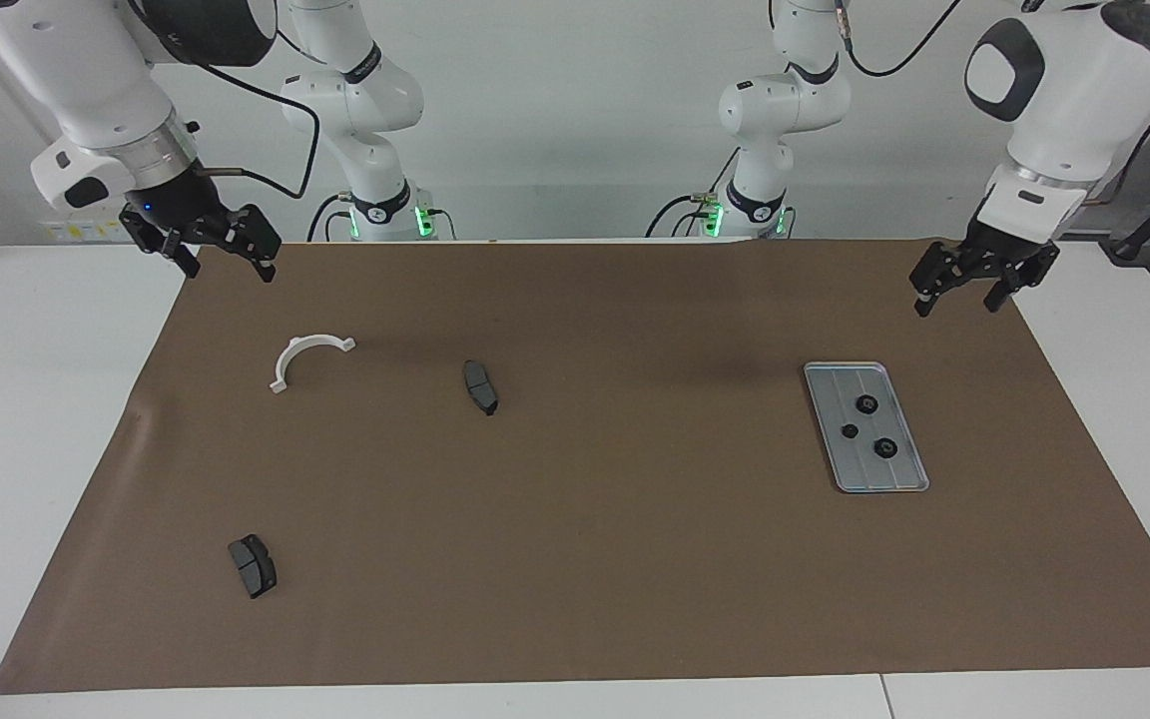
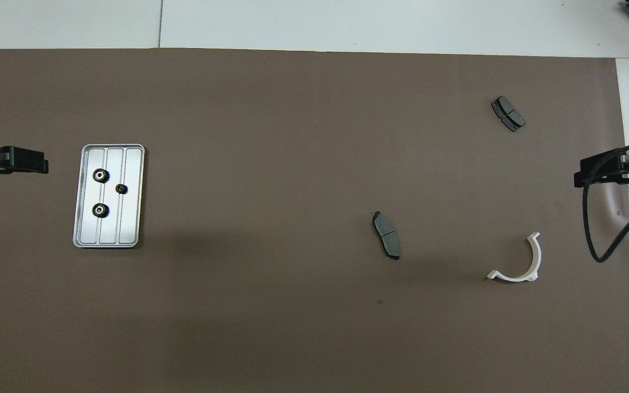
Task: Place bearing gear from tray to pile
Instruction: 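Move the left gripper over the metal tray of black gears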
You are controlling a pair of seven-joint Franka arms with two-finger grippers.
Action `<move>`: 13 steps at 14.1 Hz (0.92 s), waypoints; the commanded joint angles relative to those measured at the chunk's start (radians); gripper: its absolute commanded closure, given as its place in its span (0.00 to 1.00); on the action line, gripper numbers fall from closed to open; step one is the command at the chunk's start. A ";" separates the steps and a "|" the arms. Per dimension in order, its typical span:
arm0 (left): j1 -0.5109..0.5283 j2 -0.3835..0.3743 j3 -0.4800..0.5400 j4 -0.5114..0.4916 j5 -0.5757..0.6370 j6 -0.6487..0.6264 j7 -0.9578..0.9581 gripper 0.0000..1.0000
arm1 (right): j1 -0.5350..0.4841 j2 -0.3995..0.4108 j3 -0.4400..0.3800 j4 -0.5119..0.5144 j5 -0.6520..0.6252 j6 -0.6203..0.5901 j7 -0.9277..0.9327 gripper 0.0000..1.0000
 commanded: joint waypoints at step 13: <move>0.000 0.375 0.001 -0.121 0.004 0.448 0.025 0.05 | -0.007 -0.021 0.003 -0.020 0.027 -0.007 -0.022 0.00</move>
